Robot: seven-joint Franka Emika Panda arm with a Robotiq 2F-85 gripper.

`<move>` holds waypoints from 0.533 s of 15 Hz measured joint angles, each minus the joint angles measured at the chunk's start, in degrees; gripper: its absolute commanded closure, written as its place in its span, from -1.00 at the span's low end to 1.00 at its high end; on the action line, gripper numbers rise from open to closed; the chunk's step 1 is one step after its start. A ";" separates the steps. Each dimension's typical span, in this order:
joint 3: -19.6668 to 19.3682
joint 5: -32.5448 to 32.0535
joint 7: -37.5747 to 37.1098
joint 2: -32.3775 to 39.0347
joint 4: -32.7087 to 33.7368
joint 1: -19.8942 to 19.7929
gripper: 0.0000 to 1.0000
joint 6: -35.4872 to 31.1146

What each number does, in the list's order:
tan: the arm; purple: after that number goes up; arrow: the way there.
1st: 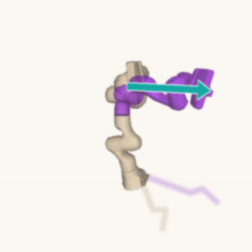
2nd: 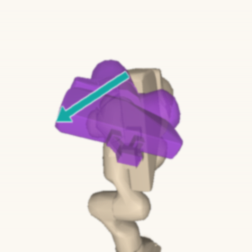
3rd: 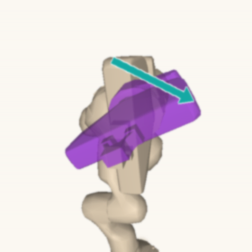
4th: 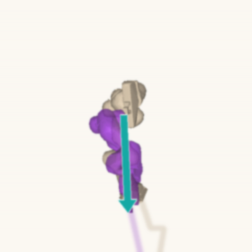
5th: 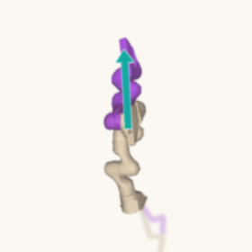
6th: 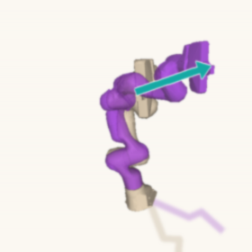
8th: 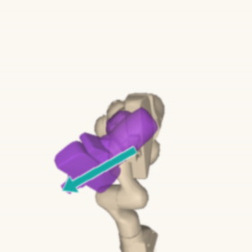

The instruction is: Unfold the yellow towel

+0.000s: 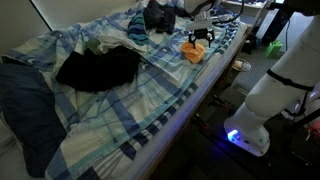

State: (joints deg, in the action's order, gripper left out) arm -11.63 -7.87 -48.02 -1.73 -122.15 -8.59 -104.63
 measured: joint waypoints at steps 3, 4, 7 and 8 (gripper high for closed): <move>1.57 -0.02 4.84 0.16 0.04 0.21 -1.00 0.07; 2.00 -0.12 6.70 0.27 0.11 0.24 -1.00 -0.02; 2.66 -0.88 12.30 1.36 0.60 0.42 -1.00 -1.03; 2.75 -1.11 14.28 2.05 0.91 0.45 -1.00 -1.67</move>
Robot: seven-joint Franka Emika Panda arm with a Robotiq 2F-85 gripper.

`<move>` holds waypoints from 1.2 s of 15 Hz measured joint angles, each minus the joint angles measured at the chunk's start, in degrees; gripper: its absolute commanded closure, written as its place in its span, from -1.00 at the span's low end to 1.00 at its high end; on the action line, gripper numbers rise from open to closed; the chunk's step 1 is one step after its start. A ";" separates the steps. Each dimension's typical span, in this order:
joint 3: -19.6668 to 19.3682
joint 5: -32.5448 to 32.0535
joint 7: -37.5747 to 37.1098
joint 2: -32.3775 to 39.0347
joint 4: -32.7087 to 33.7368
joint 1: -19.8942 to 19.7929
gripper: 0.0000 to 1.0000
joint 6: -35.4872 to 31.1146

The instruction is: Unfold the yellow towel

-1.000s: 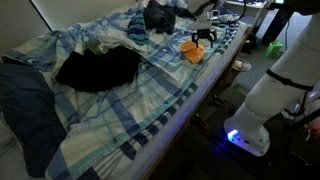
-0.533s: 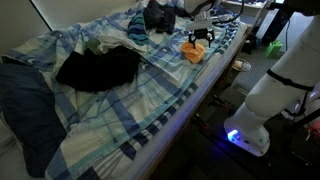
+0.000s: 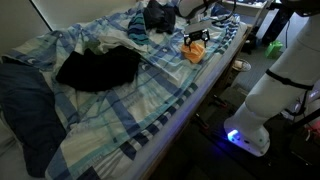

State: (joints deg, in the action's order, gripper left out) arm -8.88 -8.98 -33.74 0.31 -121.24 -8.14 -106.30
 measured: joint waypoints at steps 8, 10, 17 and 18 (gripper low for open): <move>0.06 -0.21 12.43 6.54 4.00 0.29 0.02 -3.74; 0.07 -0.21 13.20 7.38 4.63 0.40 0.28 -3.93; 0.02 0.02 13.33 8.02 5.14 0.45 1.00 -3.99; -0.03 0.32 13.33 8.01 5.18 0.42 0.96 -3.99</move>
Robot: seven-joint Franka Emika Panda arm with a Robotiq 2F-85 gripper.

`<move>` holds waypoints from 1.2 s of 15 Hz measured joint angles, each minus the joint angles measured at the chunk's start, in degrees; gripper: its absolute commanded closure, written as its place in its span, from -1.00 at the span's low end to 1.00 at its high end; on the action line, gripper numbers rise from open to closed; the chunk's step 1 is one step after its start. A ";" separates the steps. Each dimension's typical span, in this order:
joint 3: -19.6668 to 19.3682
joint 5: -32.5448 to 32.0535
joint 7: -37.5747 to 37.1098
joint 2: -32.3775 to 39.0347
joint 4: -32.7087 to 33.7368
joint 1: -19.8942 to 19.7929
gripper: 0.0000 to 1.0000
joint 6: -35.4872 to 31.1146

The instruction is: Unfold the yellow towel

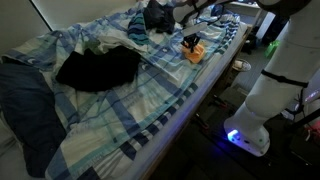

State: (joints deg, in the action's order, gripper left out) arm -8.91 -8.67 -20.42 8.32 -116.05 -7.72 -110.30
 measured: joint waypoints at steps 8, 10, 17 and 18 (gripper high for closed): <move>-0.25 8.39 -0.01 -0.27 1.23 -0.06 0.91 0.03; 0.18 10.55 -0.01 -0.29 1.80 0.09 0.92 0.03; 2.16 16.60 -0.04 -0.33 5.54 1.66 0.93 0.04; 2.51 17.52 -0.10 -0.33 6.11 1.91 0.91 0.05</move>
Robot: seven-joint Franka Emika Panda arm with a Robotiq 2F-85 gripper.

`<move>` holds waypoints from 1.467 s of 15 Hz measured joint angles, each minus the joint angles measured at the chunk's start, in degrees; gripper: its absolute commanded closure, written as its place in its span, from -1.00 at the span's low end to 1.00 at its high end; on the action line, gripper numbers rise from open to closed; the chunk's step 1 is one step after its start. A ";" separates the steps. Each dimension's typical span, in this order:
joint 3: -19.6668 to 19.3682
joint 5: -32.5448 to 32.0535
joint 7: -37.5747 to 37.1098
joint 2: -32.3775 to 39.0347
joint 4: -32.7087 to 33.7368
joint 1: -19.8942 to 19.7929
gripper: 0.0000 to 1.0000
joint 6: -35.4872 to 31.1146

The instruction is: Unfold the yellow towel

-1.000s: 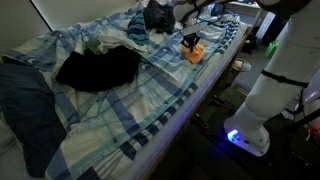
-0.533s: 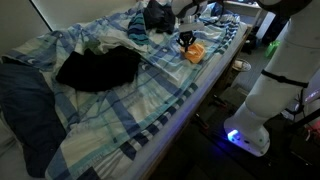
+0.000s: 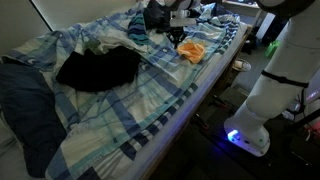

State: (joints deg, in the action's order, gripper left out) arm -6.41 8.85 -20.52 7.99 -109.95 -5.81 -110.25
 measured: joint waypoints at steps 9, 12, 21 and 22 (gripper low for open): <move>1.70 4.15 -4.39 3.07 7.80 2.50 0.93 -0.03; 1.74 4.15 -6.45 6.08 11.07 3.10 0.93 -0.07; 0.90 3.58 -10.47 11.73 14.73 3.47 0.09 -0.20; 0.40 3.58 -10.47 11.66 14.73 3.31 -0.05 -0.20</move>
State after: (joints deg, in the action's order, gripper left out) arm -6.01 12.43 -30.99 19.65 -95.22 -2.49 -110.45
